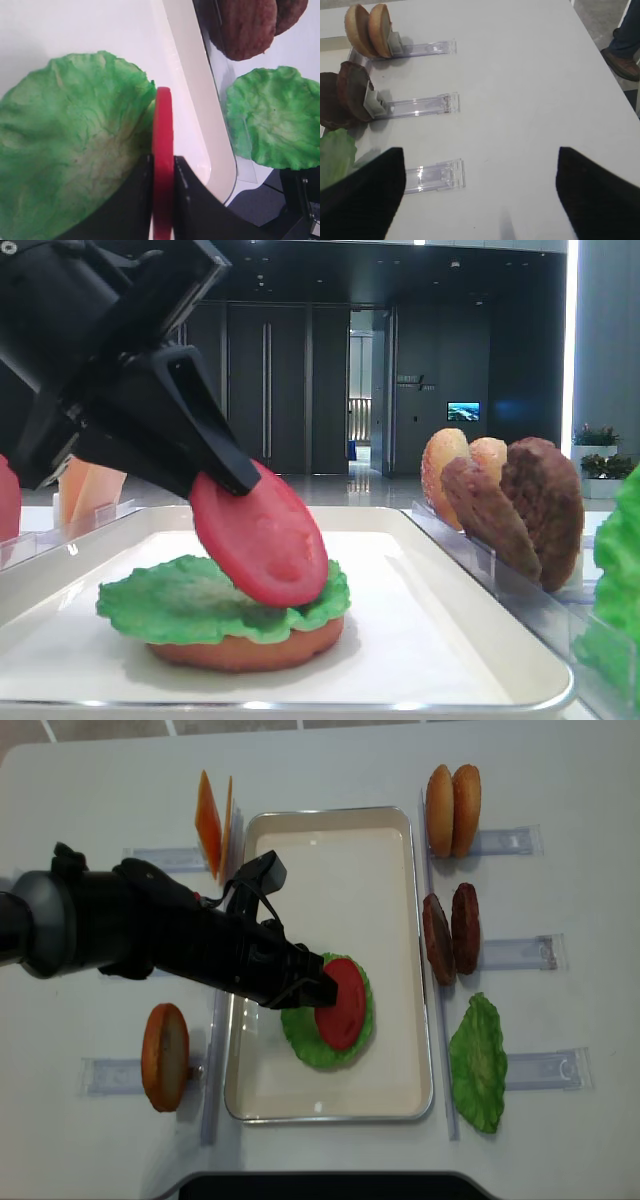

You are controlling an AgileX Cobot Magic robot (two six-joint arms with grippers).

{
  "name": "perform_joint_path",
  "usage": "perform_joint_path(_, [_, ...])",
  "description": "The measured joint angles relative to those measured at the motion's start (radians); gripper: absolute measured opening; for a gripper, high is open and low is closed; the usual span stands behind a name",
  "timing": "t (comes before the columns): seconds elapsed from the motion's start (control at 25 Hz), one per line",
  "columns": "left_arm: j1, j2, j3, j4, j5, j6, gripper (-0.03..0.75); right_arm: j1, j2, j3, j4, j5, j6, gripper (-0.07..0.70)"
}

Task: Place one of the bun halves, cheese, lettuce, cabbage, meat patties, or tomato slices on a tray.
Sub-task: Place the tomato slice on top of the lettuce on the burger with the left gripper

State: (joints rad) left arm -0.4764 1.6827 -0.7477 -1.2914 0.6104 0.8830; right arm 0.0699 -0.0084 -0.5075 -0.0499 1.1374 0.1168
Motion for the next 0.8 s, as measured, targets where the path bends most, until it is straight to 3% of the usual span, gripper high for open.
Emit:
perform_joint_path(0.44, [0.043, -0.039, 0.000, 0.164, 0.000, -0.114, 0.498, 0.000, 0.000, 0.000, 0.000, 0.000, 0.000, 0.581])
perform_joint_path(0.56, [0.054, -0.057, 0.000, 0.205, 0.000, -0.154, 0.555, 0.000, 0.000, 0.000, 0.000, 0.000, 0.000, 0.581])
perform_joint_path(0.8, [0.071, -0.104, -0.061, 0.406, 0.026, -0.320, 0.581, 0.000, 0.000, 0.000, 0.000, 0.000, 0.000, 0.581])
